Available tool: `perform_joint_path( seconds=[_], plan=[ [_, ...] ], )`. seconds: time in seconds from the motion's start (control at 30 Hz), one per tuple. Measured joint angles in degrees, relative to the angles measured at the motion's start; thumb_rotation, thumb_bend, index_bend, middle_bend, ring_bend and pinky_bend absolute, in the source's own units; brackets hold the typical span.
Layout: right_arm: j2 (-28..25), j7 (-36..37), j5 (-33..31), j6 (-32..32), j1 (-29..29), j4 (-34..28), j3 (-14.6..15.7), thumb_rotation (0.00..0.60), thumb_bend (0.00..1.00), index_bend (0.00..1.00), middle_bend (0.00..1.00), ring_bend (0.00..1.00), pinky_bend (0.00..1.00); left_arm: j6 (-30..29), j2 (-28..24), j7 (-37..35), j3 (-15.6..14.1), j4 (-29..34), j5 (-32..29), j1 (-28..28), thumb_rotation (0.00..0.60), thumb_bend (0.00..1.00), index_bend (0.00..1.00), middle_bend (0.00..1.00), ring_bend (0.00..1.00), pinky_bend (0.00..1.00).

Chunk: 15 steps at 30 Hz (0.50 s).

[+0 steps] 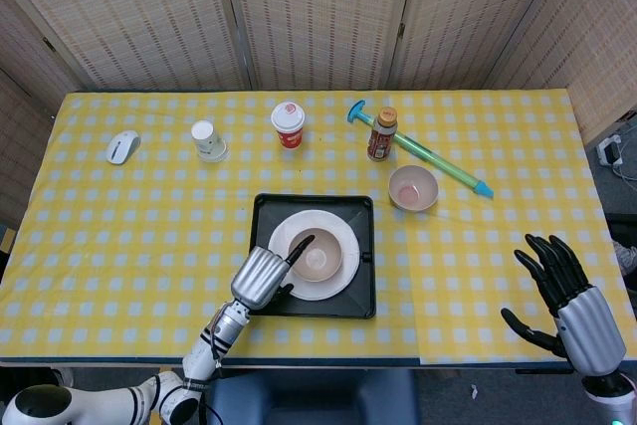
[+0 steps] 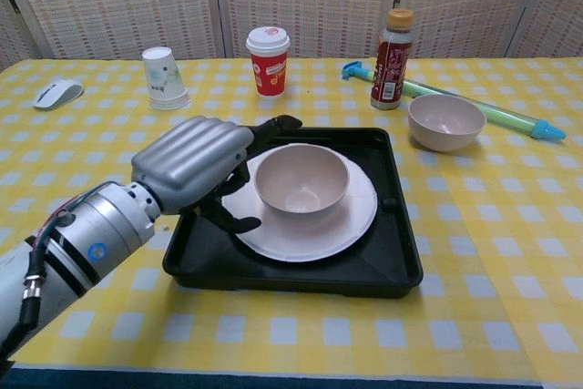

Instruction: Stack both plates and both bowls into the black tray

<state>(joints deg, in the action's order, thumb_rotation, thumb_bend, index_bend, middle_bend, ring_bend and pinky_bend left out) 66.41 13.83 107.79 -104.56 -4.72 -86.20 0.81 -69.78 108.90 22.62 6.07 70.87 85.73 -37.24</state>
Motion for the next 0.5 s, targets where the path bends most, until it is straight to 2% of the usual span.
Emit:
perform_joint_path(
  seconds=[0.1, 0.2, 0.23, 0.33, 0.4, 0.5],
  plan=[
    [-0.13, 0.06, 0.54, -0.4, 0.23, 0.02, 0.24, 0.6, 0.28, 0.0, 0.0, 0.0, 0.0, -2.19, -3.34, 0.69, -0.43, 2.66, -0.07, 1.93, 0.6, 0.22, 0.07, 1.0, 0.95, 1.0],
    [-0.02, -0.32, 0.66, -0.07, 0.25, 0.06, 0.39, 0.6, 0.28, 0.0, 0.0, 0.0, 0.0, -5.46, -7.72, 0.7, -1.04, 5.3, 0.16, 4.47, 0.6, 0.22, 0.09, 0.98, 0.83, 0.96],
    [0.02, -0.53, 0.65, 0.31, 0.2, 0.01, 0.46, 0.6, 0.28, 0.0, 0.0, 0.0, 0.0, -6.47, -9.19, 0.64, -1.25, 6.03, 0.26, 5.27, 0.6, 0.22, 0.13, 0.96, 0.77, 0.91],
    [0.1, -1.54, 0.5, 1.92, -0.07, -0.23, 0.7, 0.6, 0.28, 0.0, 0.0, 0.0, 0.0, -9.52, -14.44, 0.61, -1.76, 8.75, 0.12, 8.2, 0.6, 0.22, 0.26, 0.78, 0.58, 0.68],
    [0.17, -2.58, 0.29, 3.43, -0.35, -0.46, 0.86, 0.6, 0.28, 0.0, 0.0, 0.0, 0.0, -10.87, -18.38, 0.86, -2.07, 11.5, -0.85, 10.32, 0.6, 0.22, 0.25, 0.55, 0.38, 0.42],
    [0.42, -4.75, -0.39, 6.38, -1.02, -0.88, 0.96, 0.6, 0.28, 0.0, 0.0, 0.0, 0.0, -12.89, -24.21, 0.8, -2.74, 15.78, -2.22, 13.62, 0.6, 0.22, 0.22, 0.37, 0.22, 0.24]
  ],
)
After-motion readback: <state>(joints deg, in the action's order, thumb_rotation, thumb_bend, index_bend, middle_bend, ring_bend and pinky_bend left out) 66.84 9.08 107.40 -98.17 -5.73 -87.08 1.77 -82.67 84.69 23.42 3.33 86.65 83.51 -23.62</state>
